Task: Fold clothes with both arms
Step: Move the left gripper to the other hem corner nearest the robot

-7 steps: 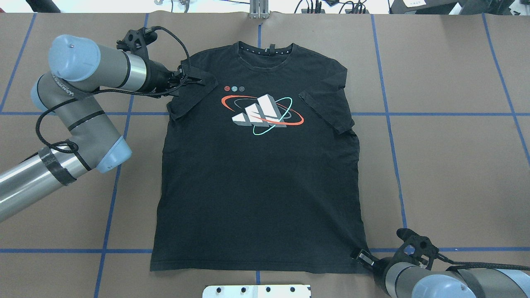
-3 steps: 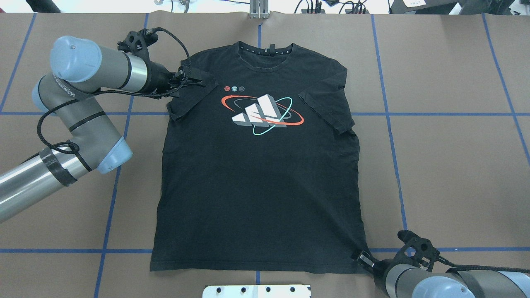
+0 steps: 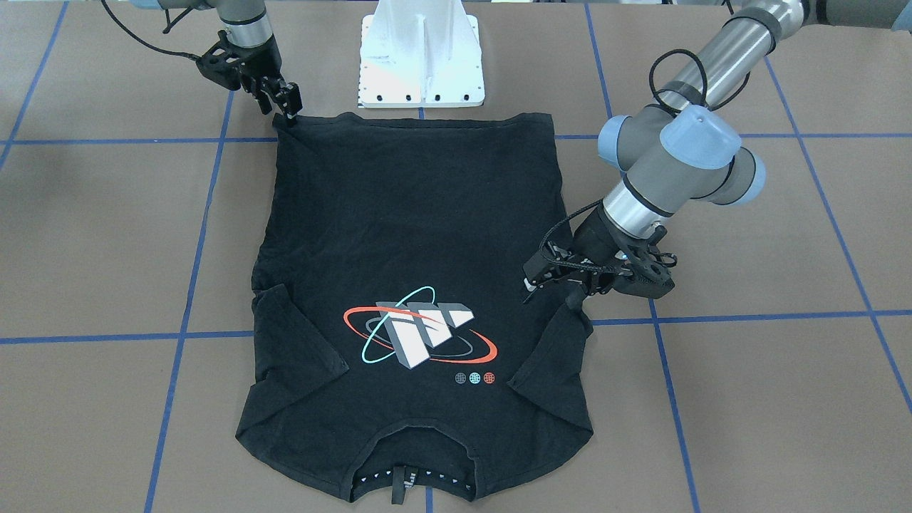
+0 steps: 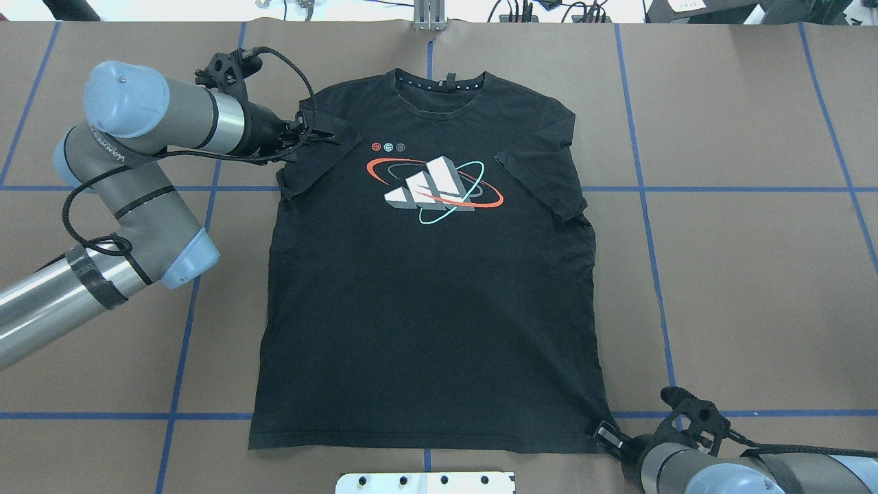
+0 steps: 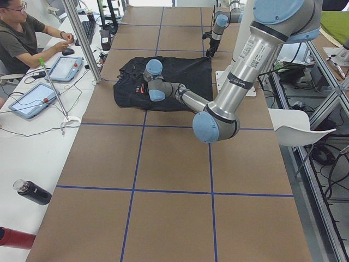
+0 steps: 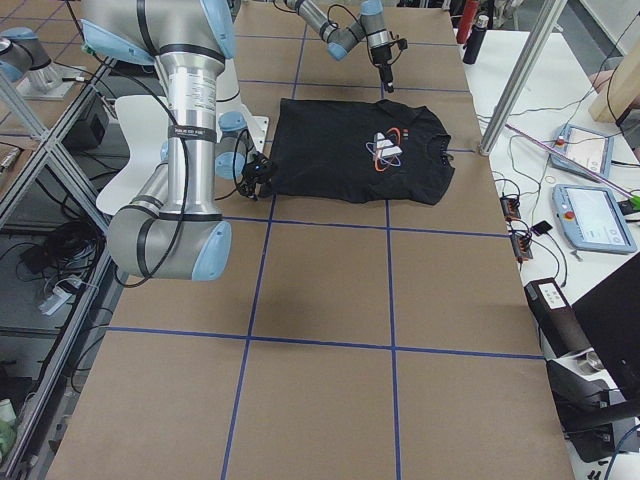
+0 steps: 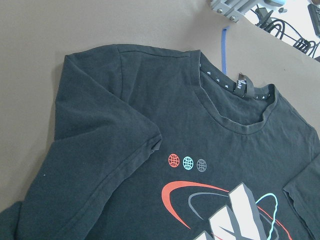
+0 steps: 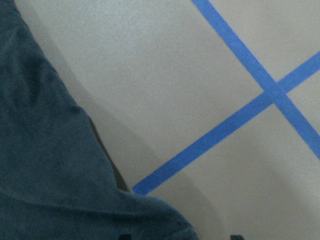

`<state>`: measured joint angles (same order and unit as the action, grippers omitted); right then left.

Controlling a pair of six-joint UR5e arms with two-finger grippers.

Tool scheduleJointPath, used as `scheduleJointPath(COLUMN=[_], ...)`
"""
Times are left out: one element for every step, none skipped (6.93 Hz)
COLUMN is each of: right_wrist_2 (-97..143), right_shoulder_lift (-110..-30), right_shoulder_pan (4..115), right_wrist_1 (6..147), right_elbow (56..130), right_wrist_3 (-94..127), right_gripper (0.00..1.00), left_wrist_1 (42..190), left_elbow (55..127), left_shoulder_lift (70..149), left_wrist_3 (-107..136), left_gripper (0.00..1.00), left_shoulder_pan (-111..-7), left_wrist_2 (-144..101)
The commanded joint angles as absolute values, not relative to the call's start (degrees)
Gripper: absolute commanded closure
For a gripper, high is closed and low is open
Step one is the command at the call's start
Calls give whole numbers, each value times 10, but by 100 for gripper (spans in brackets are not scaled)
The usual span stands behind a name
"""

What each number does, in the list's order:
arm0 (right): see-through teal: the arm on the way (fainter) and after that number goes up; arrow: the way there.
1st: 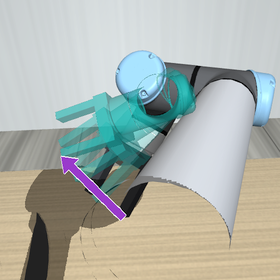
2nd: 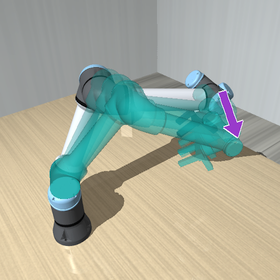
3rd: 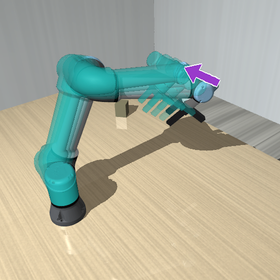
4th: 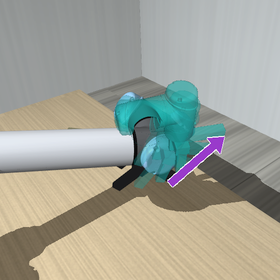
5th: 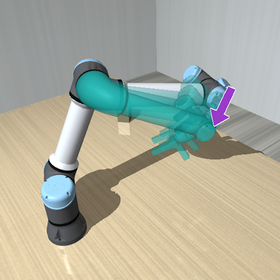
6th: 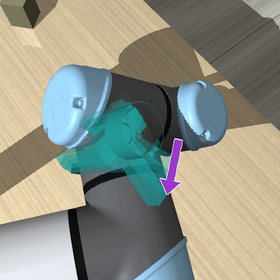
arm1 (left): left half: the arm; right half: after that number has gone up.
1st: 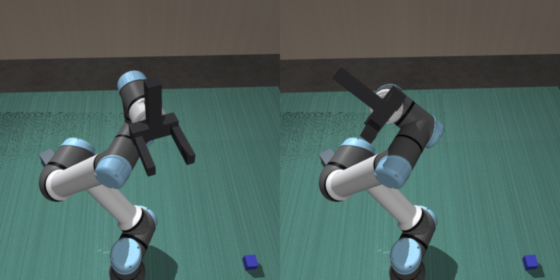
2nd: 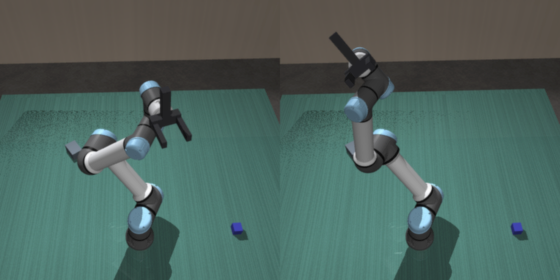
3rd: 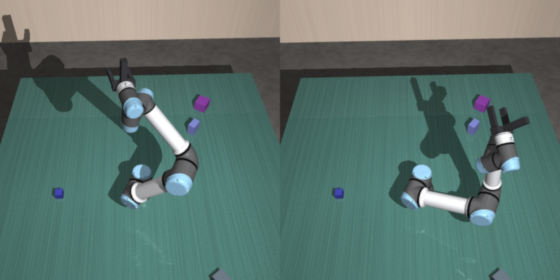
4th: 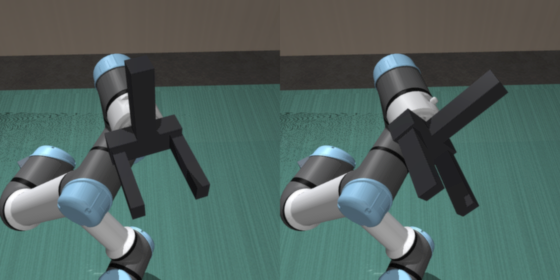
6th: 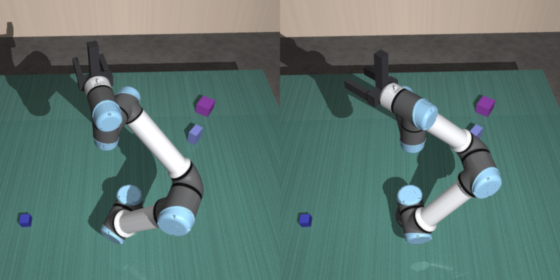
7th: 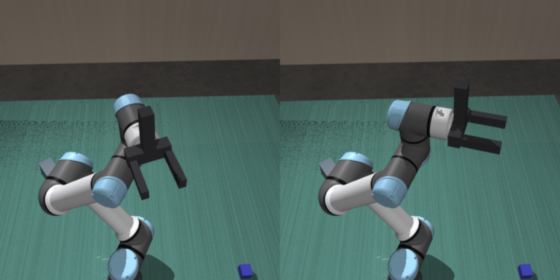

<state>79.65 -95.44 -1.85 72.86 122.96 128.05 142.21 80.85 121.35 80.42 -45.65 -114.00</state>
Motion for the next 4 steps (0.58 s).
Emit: scheduleJointPath(right_wrist_2=[795,795,795,796], right_shoulder_lift=[-958,-959,-959,-959], right_shoulder_pan=[-19,-19,-19,-18], right_wrist_1=[732,732,732,732], right_elbow=[1230,1230,1231,1234], right_wrist_3=[1281,1282,1282,1282], right_gripper=[64,72,98,100], left_wrist_1=[1423,1422,1422,1422], left_elbow=[806,806,806,806], left_shoulder_lift=[1214,1214,1214,1214], left_wrist_3=[804,804,804,803], left_gripper=[0,0,0,0], left_shoulder_pan=[-456,-456,-456,-457], left_wrist_2=[-1140,-1140,-1140,-1140])
